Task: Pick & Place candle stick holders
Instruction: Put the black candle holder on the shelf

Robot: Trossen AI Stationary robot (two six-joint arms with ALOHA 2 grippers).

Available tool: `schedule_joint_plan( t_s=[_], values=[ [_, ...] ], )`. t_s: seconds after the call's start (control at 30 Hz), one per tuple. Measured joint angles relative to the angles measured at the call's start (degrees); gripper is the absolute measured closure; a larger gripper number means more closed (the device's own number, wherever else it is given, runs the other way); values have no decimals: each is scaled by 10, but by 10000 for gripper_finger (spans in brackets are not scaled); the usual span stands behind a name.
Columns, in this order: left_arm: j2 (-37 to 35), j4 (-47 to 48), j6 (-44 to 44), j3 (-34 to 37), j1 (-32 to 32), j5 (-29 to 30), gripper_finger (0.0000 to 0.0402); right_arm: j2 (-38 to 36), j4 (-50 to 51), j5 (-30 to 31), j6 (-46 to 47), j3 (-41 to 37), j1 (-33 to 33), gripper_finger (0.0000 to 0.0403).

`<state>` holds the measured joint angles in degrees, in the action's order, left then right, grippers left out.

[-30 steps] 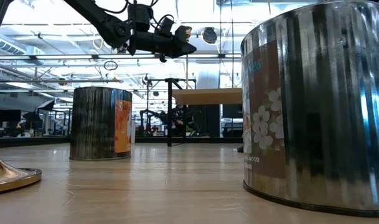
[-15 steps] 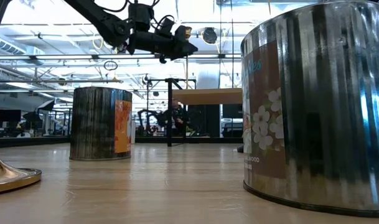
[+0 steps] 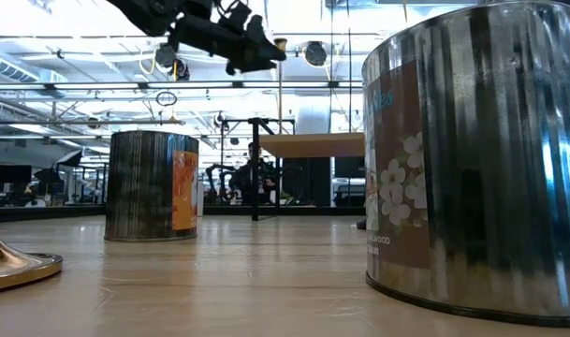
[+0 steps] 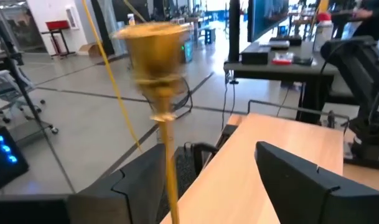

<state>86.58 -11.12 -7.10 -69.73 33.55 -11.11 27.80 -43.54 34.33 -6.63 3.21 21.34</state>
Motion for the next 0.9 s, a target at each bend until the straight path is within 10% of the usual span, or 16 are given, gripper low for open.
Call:
schedule_joint_plan(
  t_s=[0.9],
  values=[
    [-260, 423, -8, 0, -106, 6, 147, 259, -65, -45, 45, 110, 0, 232]
  ],
)
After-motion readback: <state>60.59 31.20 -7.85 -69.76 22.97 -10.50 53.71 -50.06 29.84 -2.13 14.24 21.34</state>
